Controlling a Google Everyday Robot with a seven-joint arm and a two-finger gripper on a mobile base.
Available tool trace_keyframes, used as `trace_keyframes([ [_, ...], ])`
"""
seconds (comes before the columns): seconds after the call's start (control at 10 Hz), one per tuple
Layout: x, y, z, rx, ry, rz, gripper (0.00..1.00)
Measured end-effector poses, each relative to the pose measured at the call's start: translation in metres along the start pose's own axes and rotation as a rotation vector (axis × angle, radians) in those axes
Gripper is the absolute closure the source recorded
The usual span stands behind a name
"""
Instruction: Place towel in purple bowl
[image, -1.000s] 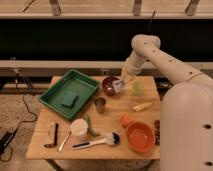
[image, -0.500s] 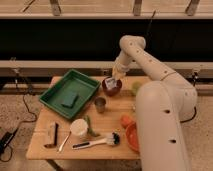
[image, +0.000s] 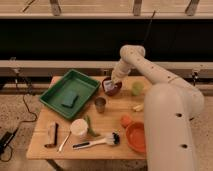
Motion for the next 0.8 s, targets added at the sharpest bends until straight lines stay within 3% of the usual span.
trace_keyframes([
  [0.2,0.001,0.0009,-0.0007,0.015,0.001,0.005,0.25],
  [0.8,0.0002,0.0,-0.0006,0.015,0.001,0.004,0.25],
])
